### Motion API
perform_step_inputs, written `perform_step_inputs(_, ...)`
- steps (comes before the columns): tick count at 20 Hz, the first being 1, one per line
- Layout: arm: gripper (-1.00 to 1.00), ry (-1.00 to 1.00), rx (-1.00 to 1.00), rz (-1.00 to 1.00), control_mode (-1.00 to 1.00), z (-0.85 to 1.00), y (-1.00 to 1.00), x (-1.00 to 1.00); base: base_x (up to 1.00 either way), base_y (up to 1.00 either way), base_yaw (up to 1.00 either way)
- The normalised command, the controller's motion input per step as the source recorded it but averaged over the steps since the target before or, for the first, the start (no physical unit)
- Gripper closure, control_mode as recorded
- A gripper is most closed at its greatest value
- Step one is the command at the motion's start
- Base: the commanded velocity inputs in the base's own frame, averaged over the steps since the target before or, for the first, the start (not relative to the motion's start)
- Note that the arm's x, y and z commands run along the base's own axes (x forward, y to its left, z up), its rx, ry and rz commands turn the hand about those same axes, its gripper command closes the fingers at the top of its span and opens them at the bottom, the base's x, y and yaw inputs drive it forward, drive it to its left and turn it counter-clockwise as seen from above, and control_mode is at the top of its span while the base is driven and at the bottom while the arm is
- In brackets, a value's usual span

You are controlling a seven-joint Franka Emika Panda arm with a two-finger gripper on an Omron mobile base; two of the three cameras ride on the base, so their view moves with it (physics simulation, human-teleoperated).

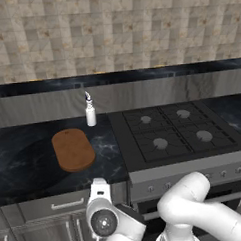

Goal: Open the drawer on the left and place the cutting tools on the cutting board.

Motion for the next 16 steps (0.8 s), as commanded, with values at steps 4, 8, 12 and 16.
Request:
perform_step_inputs(4,-1.0,-0.07,-0.31,0.0,-1.0,-0.55,0.61,0.01,0.0,0.0,0.0)
perform_step_inputs(8,-1.0,-0.12,-0.36,0.0,-1.0,-0.21,0.56,0.02,0.0,0.0,0.0)
perform_step_inputs(12,-1.0,-0.17,-0.32,0.0,-1.0,-0.09,0.51,0.0,0.0,0.0,0.0)
perform_step_inputs(16,-1.0,-0.19,-0.26,0.0,-1.0,-0.03,0.5,0.07,0.0,0.0,0.0)
